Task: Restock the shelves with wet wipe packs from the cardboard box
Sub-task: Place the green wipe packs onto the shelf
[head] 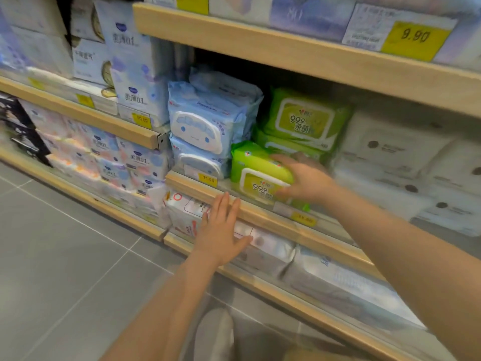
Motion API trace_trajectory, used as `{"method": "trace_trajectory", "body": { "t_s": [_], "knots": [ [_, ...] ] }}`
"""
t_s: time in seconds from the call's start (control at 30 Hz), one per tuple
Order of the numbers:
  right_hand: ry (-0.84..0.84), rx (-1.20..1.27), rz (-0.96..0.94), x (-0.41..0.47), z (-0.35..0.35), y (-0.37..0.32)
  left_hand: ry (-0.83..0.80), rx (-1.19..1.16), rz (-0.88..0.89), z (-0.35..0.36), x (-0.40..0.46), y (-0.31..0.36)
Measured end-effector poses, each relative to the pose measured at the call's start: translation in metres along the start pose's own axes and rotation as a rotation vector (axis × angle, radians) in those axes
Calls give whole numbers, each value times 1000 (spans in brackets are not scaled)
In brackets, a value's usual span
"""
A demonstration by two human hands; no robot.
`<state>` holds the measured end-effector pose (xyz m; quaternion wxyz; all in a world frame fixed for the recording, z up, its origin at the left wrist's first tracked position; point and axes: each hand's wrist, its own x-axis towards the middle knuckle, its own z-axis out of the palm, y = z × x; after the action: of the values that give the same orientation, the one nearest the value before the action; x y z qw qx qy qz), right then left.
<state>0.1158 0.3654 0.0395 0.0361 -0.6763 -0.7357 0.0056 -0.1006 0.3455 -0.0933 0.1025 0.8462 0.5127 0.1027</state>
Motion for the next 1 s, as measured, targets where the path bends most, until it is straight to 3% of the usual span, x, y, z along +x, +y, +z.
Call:
{"method": "trace_trajectory", "body": {
  "t_s": [0.17,0.33,0.6,0.77,1.0],
  "knots": [
    [-39,42,-26,6,-3,0,2,-56,-11,3,3,3],
    [-25,-70,-35,0,2,-4,-27,-115,-18,-3,0,9],
    [-126,-139,-45,-26,-34,-15,-256,86,-47,-53,-2,36],
    [-73,-255,-165,-106,-61,-11,-220,82,64,-73,-37,72],
    [-113,-122,-107,-271,-41,6,-217,-268,153,-50,-135,149]
  ]
}}
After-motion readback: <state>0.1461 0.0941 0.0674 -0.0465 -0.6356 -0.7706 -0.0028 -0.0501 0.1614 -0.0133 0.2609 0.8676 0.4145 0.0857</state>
